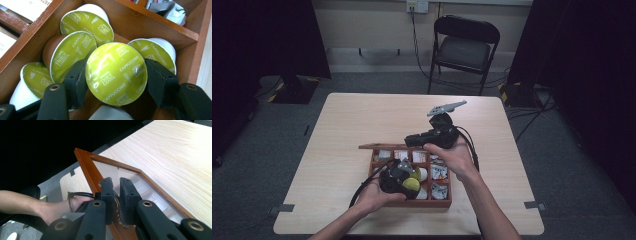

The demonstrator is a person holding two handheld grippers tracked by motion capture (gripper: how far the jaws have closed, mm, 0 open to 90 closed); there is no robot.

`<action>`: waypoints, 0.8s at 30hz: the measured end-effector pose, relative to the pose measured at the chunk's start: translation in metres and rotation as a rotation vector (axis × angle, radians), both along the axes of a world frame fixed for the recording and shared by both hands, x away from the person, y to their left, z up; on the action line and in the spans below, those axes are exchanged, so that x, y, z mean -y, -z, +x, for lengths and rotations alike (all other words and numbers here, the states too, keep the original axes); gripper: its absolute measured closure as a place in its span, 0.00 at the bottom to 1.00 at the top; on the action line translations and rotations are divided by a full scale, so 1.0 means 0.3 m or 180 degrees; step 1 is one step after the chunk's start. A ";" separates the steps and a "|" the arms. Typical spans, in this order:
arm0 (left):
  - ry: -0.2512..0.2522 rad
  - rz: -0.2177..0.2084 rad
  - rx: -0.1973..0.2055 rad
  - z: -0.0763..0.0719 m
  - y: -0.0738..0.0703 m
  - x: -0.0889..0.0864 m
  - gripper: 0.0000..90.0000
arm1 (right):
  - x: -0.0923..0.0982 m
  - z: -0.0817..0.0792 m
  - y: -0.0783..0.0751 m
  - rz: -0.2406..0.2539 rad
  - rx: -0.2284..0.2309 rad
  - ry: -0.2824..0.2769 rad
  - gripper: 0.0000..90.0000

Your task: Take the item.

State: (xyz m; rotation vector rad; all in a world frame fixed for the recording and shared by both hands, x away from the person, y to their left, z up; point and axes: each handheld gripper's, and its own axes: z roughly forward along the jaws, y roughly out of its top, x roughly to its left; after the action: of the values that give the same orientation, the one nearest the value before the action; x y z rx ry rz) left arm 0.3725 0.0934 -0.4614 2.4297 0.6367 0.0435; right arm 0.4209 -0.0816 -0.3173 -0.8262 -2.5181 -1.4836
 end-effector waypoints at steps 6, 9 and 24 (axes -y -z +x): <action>-0.0007 -0.0005 0.0071 -0.013 -0.007 -0.001 0.43 | 0.000 0.000 0.000 0.0002 -0.0002 -0.0001 0.91; -0.0070 -0.0097 0.0071 -0.023 -0.012 0.001 0.43 | 0.000 0.000 0.000 0.0003 -0.0003 -0.0001 0.91; 0.0006 -0.0141 0.0197 -0.057 -0.051 -0.028 0.43 | 0.000 0.000 0.000 0.0003 -0.0009 0.0000 0.91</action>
State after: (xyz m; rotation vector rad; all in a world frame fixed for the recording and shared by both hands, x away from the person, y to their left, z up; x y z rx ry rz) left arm 0.3554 0.1018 -0.4460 2.3769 0.6013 0.1024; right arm 0.4208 -0.0816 -0.3174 -0.8275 -2.5152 -1.4824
